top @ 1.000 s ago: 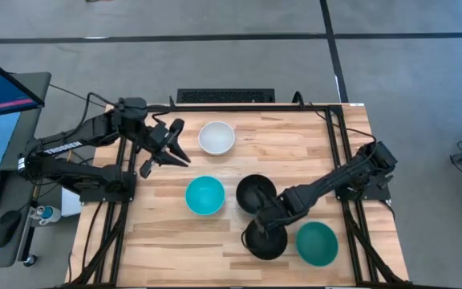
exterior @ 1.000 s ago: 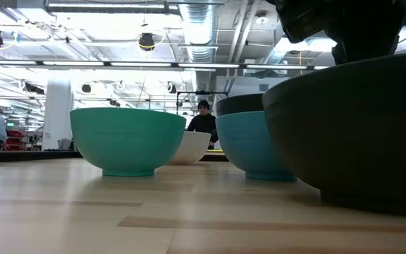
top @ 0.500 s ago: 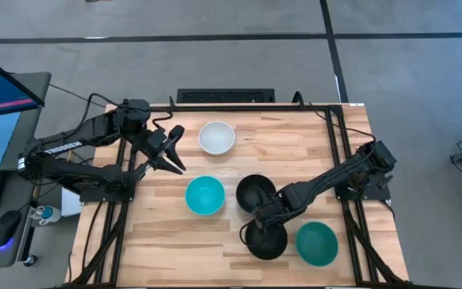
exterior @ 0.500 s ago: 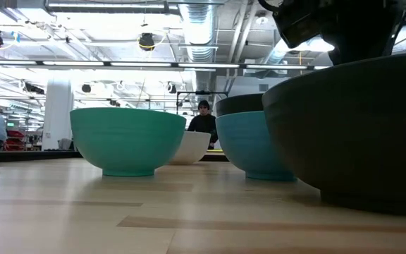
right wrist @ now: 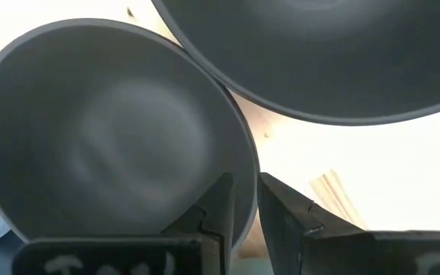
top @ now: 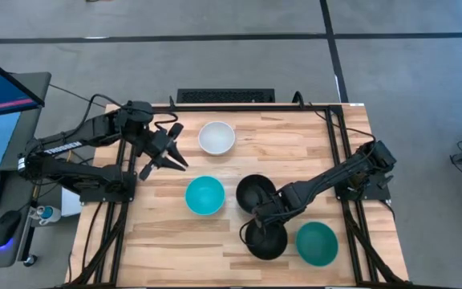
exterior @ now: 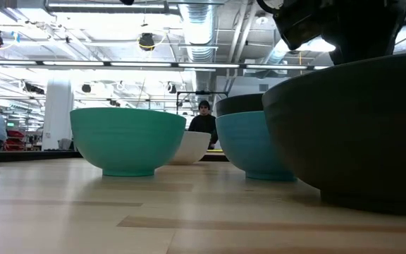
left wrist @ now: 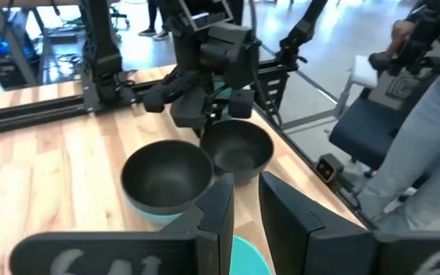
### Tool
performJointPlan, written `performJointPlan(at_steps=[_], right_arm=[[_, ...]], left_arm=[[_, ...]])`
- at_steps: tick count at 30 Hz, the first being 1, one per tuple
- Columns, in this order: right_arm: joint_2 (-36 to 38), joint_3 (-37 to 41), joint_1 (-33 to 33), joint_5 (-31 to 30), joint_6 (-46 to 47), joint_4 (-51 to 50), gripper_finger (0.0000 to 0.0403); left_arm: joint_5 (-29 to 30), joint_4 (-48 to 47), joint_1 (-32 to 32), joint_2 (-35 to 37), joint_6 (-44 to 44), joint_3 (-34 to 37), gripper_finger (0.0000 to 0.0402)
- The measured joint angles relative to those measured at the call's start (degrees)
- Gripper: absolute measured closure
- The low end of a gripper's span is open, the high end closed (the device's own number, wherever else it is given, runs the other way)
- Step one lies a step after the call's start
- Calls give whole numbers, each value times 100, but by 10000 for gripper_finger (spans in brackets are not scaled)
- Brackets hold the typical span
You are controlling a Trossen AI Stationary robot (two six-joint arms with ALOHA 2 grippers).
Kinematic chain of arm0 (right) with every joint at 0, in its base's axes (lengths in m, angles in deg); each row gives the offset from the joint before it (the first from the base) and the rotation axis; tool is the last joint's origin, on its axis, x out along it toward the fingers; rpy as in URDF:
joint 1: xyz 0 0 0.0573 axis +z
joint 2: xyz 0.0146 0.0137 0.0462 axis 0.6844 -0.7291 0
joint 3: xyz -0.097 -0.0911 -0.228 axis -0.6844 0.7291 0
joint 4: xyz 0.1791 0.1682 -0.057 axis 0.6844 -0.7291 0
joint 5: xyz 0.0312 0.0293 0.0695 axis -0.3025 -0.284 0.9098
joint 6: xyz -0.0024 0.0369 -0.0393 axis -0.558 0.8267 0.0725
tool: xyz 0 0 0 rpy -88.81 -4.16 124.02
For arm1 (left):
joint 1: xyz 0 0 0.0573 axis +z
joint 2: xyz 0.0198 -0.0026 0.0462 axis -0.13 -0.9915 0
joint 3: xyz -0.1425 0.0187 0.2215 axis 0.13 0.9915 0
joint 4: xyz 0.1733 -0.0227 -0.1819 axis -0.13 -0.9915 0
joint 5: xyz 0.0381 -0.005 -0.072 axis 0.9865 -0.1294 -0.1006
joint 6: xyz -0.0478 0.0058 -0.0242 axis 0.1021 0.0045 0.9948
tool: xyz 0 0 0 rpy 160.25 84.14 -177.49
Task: Nest bowls inside each other
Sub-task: Stack the bottom black bowl on top of the black bowl
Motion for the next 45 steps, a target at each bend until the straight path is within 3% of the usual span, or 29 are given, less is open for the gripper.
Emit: performJointPlan(at_steps=[9,12,32,40,45], right_arm=[[-67,35,0,33,-39,29,320],[-57,297,-37,127,22,479,320],[-61,391,-37,311,-155,319,321],[-59,391,-38,297,-160,321,385],[-53,391,-39,293,-197,328,388]], left_arm=[[-3,6,0,0,-34,0,347],[-6,8,0,0,-30,0,347],[-1,77,0,0,16,0,347],[8,107,0,0,16,0,347],[10,107,0,0,16,0,347]])
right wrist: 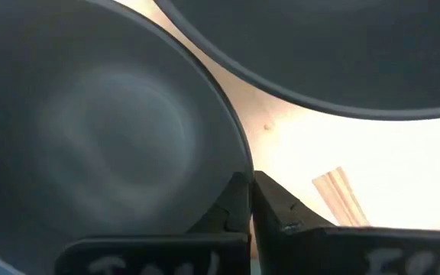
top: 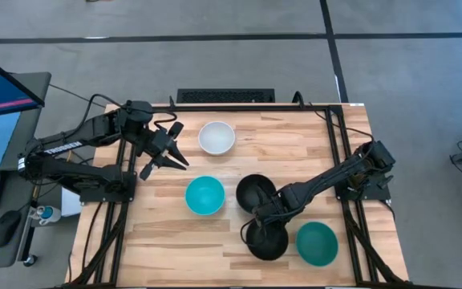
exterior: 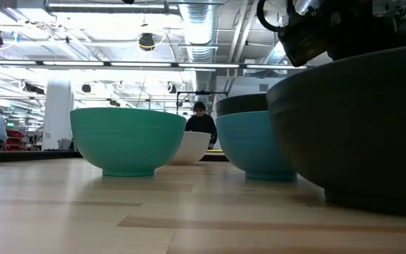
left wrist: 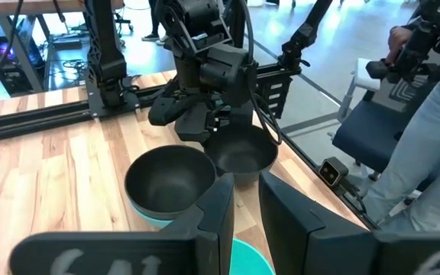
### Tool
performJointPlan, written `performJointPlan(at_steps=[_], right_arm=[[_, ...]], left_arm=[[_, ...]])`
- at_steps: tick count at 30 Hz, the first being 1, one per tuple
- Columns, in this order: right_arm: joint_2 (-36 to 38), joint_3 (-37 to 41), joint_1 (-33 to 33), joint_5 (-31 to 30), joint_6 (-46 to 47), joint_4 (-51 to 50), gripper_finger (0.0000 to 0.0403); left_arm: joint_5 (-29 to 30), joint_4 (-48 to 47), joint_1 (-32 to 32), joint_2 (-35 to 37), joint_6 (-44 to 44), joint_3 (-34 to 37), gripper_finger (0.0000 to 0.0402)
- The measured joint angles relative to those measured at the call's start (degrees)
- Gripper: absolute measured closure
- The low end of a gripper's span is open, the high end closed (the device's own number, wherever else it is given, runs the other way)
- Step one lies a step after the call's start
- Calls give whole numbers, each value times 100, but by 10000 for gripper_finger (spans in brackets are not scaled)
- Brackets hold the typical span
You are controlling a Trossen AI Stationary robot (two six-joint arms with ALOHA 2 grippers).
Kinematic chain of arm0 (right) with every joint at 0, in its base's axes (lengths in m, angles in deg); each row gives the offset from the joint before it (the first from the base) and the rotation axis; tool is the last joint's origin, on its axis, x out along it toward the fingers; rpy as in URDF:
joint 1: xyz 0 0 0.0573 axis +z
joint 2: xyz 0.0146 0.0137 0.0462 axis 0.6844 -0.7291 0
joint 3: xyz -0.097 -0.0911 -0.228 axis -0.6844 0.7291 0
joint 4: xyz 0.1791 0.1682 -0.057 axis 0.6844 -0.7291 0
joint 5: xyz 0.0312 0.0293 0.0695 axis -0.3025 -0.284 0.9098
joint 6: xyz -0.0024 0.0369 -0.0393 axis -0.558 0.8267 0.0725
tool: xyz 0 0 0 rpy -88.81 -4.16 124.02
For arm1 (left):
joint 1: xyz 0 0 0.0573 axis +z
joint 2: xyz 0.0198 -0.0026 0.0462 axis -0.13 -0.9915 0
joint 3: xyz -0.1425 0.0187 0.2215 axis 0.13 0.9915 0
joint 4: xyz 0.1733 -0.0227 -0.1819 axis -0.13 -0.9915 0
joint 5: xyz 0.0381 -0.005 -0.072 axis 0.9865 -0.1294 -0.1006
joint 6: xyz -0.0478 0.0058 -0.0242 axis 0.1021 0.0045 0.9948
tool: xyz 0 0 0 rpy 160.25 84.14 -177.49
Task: Nest bowls inside each other
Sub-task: Stack the bottom black bowl on top of the black bowl
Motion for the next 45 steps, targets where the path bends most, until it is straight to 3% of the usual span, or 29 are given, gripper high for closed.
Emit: performJointPlan(at_steps=[8,18,24,36,45], right_arm=[[1,-516,111,-24,-53,-418,397],[1,-2065,171,-738,-275,-2256,397],[1,-2641,-238,-1131,-684,-3105,397],[1,-2846,-1574,-1524,-1960,-3162,397],[1,-2846,-1910,-1216,-2357,-2715,397]], left_arm=[[162,-2,2,0,7,0,347],[175,-3,0,0,126,0,347],[173,-2,0,0,149,0,347],[149,83,0,0,155,0,347],[149,81,0,0,113,0,347]])
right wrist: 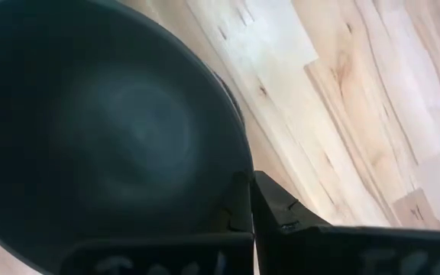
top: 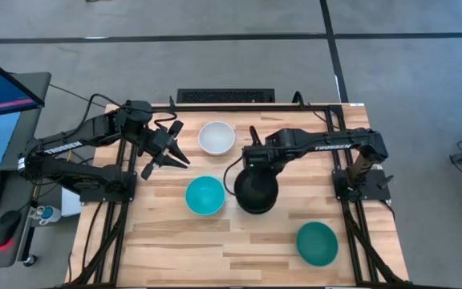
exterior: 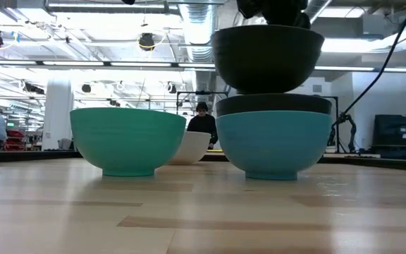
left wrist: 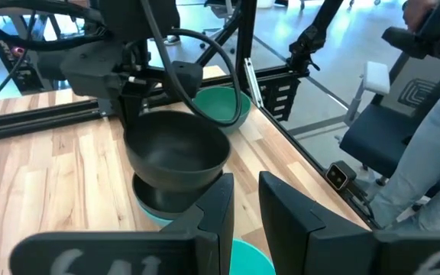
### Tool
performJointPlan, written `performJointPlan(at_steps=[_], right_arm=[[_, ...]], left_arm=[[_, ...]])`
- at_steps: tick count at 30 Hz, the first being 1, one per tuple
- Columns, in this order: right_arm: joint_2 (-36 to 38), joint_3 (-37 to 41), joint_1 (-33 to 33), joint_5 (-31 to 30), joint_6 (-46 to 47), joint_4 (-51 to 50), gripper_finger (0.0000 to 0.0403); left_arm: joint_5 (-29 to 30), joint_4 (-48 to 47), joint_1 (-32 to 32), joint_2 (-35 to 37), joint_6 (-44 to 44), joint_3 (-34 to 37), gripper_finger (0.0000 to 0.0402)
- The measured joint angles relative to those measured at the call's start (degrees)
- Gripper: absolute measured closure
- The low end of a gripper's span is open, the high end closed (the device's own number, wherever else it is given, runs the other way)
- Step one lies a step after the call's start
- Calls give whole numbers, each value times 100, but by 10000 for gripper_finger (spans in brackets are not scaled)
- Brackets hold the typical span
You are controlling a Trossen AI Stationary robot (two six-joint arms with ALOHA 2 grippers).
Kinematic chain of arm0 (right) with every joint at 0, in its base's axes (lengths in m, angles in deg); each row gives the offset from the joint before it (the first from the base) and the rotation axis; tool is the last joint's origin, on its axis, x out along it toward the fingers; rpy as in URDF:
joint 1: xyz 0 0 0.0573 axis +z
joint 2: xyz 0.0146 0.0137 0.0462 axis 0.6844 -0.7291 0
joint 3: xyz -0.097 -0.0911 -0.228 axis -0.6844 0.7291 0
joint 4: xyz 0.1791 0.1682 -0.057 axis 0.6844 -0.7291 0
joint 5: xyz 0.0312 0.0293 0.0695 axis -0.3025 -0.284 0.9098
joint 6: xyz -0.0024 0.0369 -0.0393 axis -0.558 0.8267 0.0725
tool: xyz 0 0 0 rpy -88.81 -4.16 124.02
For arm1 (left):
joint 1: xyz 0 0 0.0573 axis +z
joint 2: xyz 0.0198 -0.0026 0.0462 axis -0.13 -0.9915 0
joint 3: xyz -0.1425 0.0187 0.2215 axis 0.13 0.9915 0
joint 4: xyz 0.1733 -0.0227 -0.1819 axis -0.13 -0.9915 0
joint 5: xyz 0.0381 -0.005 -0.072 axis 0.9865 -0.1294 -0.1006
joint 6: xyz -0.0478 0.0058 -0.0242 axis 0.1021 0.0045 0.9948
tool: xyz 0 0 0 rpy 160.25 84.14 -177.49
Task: Nest bowls inside each other
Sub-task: Stack the bottom black bowl on top of the black bowl
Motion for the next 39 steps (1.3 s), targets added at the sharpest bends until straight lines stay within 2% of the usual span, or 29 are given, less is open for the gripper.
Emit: performJointPlan(at_steps=[11,17,21,39], right_arm=[[0,4,12,17,92,-49,397],[0,428,134,70,147,-112,397],[-2,656,166,193,150,26,397],[0,782,153,97,104,472,397]], left_arm=[[-2,-2,0,0,-5,0,347],[0,-2,0,0,-6,0,347],[0,-2,0,0,-8,0,347],[0,-2,0,0,-6,1,347]])
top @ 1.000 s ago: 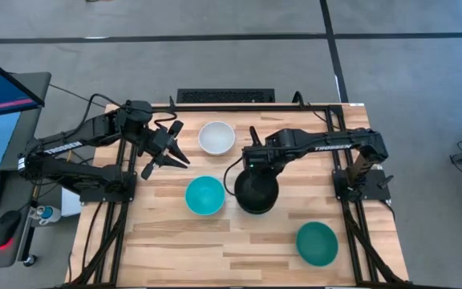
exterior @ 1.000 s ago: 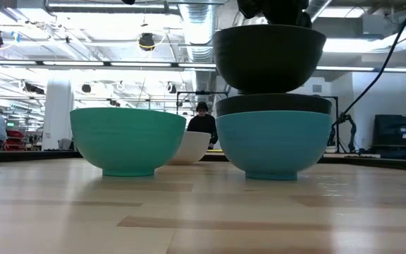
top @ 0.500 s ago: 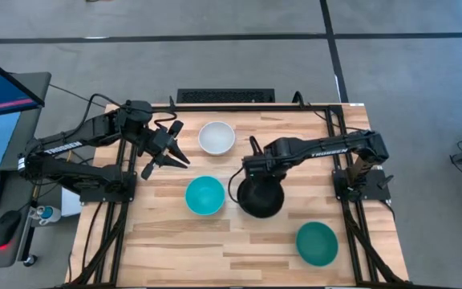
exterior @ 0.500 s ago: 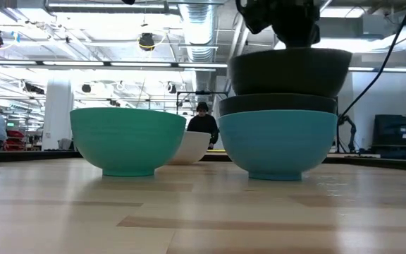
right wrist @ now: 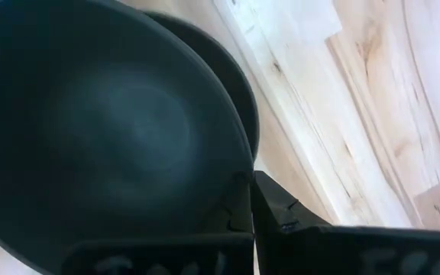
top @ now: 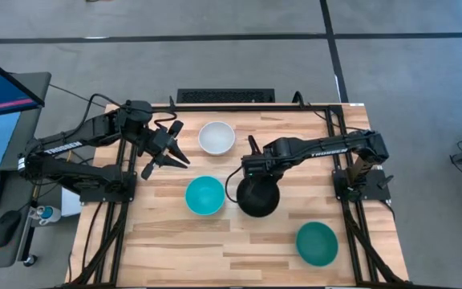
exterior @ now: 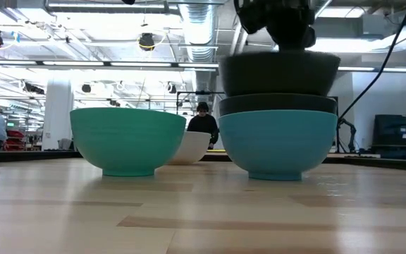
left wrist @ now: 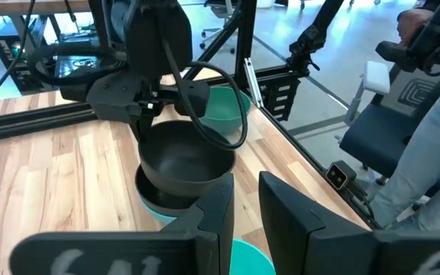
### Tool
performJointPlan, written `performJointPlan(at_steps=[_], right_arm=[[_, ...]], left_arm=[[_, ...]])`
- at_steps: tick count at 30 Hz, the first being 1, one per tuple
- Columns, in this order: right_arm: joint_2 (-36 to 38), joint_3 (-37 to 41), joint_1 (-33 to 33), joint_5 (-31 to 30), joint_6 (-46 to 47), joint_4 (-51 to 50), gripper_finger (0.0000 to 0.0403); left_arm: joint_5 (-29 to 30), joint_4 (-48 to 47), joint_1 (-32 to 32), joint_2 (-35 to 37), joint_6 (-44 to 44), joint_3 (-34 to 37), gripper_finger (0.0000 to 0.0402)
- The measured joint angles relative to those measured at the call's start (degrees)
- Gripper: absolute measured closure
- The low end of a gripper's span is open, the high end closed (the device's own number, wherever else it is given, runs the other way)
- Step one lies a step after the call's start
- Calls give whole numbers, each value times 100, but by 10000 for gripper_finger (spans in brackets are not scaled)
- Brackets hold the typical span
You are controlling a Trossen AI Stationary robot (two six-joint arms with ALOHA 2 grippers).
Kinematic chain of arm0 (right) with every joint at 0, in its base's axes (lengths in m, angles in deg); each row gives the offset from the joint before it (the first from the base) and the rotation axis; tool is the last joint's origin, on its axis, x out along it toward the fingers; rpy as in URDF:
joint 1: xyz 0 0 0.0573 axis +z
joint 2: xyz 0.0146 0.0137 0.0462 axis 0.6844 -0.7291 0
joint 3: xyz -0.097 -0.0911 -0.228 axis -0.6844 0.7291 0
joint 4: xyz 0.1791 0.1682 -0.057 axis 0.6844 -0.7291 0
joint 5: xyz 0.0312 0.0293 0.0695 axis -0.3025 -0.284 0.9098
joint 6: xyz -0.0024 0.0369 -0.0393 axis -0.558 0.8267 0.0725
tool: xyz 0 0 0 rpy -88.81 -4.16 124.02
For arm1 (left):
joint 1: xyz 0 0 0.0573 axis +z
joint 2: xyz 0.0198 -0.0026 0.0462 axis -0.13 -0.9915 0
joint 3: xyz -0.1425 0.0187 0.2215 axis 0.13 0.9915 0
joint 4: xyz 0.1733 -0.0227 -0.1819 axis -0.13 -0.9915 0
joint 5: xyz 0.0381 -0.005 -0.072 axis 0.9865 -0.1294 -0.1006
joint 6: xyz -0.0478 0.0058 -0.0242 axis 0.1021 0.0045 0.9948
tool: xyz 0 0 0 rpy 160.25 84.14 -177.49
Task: Nest bowls inside each other
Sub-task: Stack the bottom black bowl on top of the black bowl
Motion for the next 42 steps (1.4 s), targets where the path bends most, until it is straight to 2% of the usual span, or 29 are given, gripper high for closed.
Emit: performJointPlan(at_steps=[5,10,18,26,35,42], right_arm=[[-3,374,-1,93,43,167,397],[-4,385,36,76,41,535,397],[-4,412,-1,74,0,583,397],[-2,1069,43,390,102,1074,397],[-2,1152,86,441,43,1518,325],[6,1071,90,566,43,1357,312]], left_arm=[[2,0,0,0,0,1,347],[46,0,0,0,-2,-1,347],[89,0,1,0,2,1,347],[98,0,0,0,0,1,347],[109,0,2,0,11,1,347],[137,0,2,0,77,1,347]])
